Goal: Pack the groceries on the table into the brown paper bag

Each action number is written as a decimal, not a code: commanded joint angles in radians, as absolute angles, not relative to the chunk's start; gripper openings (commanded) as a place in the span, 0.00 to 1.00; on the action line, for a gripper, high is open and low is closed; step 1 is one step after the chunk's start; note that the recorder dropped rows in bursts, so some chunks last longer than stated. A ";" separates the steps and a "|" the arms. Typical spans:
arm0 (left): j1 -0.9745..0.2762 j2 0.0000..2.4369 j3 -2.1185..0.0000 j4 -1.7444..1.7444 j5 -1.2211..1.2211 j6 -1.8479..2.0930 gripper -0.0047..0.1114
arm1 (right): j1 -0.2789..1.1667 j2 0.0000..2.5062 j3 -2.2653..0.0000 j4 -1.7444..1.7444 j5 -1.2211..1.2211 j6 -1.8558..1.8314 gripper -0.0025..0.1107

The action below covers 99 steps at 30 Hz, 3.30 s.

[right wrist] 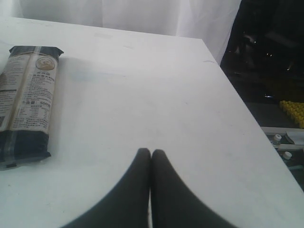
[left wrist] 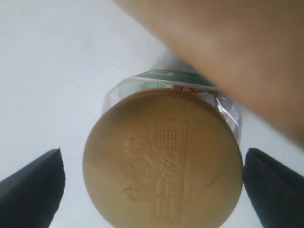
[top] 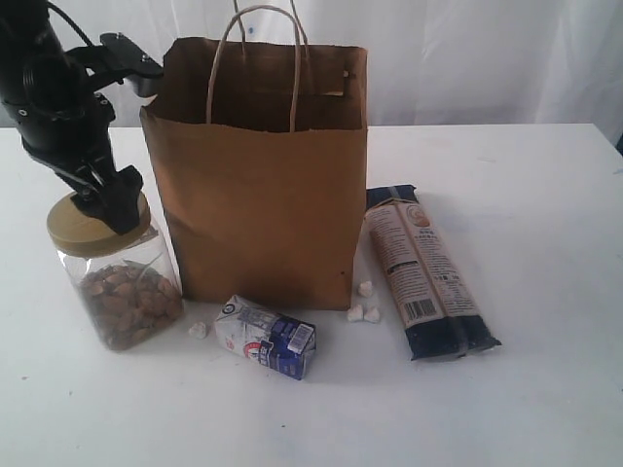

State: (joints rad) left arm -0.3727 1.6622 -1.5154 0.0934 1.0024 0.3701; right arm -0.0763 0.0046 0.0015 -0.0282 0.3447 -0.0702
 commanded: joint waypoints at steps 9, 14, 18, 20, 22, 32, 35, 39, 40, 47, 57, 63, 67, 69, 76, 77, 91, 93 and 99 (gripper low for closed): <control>-0.279 1.665 -1.511 -0.114 1.021 0.494 0.95 | -0.081 0.000 0.000 -0.031 0.343 -0.069 0.02; -0.279 1.663 -1.511 -0.135 1.026 0.498 0.95 | -0.081 0.000 0.000 -0.031 0.343 -0.069 0.02; -0.279 1.663 -1.511 -0.114 1.012 0.501 0.95 | -0.081 0.000 0.000 -0.031 0.343 -0.069 0.02; -0.279 1.663 -1.511 -0.111 1.012 0.501 0.95 | -0.081 0.000 0.000 -0.031 0.343 -0.069 0.02; -0.279 1.663 -1.511 -0.111 1.012 0.501 0.95 | -0.081 0.000 0.000 -0.031 0.343 -0.069 0.02; -0.279 1.665 -1.511 -0.111 1.009 0.497 0.95 | -0.081 0.000 0.000 -0.031 0.343 -0.069 0.02; -0.279 1.665 -1.511 -0.111 1.011 0.489 0.95 | -0.081 0.000 0.000 -0.031 0.343 -0.069 0.02; -0.279 1.665 -1.511 -0.109 1.027 0.489 0.95 | -0.081 0.000 0.000 -0.031 0.343 -0.069 0.02; -0.279 1.665 -1.511 -0.109 1.027 0.489 0.95 | -0.081 0.000 0.000 -0.031 0.343 -0.069 0.02; -0.279 1.665 -1.511 -0.108 1.053 0.454 0.95 | -0.081 0.000 0.000 -0.031 0.343 -0.069 0.02; -0.279 1.666 -1.496 -0.069 0.996 0.493 0.95 | -0.081 0.000 0.000 -0.031 0.343 -0.069 0.02; -0.279 1.666 -1.496 -0.117 1.029 0.556 0.95 | -0.081 0.000 0.000 -0.031 0.343 -0.069 0.02; -0.279 1.666 -1.496 -0.102 1.026 0.576 0.95 | -0.081 0.000 0.000 -0.031 0.343 -0.069 0.02; -0.279 1.666 -1.496 -0.088 1.018 0.600 0.95 | -0.081 0.000 0.000 -0.031 0.343 -0.069 0.02; -0.279 1.703 -1.496 -0.088 1.037 0.606 0.95 | -0.081 0.000 0.000 -0.031 0.343 -0.069 0.02; -0.279 1.719 -1.496 -0.088 1.042 0.606 0.95 | -0.081 0.000 0.000 -0.031 0.343 -0.069 0.02; -0.279 1.749 -1.496 -0.090 1.042 0.606 0.95 | -0.081 0.000 0.000 -0.031 0.343 -0.069 0.02; -0.279 1.749 -1.496 -0.088 1.046 0.606 0.95 | -0.081 0.000 0.000 -0.031 0.343 -0.069 0.02; -0.279 1.749 -1.496 -0.088 1.067 0.602 0.91 | -0.081 0.000 0.000 -0.031 0.343 -0.069 0.02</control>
State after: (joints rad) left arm -0.2807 1.7420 -1.5034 -0.0862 1.0160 0.6064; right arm -0.0763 0.0046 0.0015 -0.0282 0.3447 -0.0702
